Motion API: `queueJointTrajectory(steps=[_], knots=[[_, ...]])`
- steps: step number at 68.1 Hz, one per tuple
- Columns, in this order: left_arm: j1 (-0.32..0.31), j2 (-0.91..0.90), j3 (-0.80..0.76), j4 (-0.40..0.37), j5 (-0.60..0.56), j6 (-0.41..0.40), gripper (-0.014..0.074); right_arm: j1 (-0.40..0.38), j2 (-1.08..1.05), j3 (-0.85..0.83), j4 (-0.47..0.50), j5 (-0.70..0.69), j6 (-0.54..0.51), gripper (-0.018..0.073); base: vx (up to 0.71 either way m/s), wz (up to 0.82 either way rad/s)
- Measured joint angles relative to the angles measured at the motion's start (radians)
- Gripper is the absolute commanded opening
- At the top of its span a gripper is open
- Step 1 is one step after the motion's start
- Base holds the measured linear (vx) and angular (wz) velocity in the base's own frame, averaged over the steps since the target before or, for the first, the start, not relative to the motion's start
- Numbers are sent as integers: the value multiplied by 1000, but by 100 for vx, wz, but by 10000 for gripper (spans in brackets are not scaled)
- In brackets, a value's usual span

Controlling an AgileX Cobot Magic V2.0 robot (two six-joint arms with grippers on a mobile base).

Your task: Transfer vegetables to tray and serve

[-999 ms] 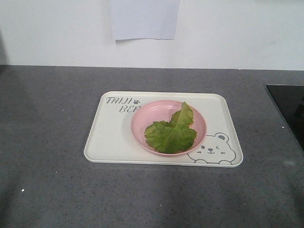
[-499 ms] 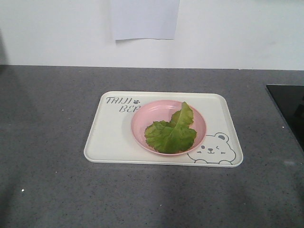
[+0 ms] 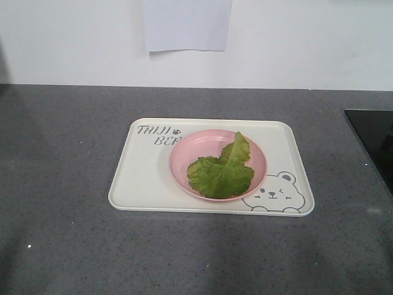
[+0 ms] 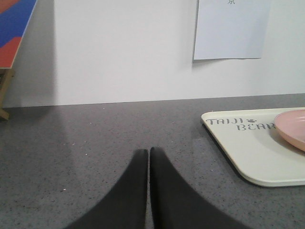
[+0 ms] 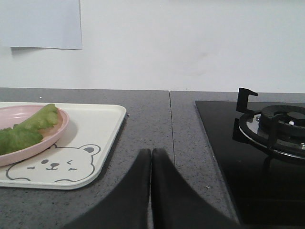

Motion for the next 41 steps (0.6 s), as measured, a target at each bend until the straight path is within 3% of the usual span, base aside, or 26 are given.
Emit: queueJointTrajectory(steps=[41], knots=[[0,0,0,0,0,0,-8,0,0,0,2,0,0,-8,0,0]])
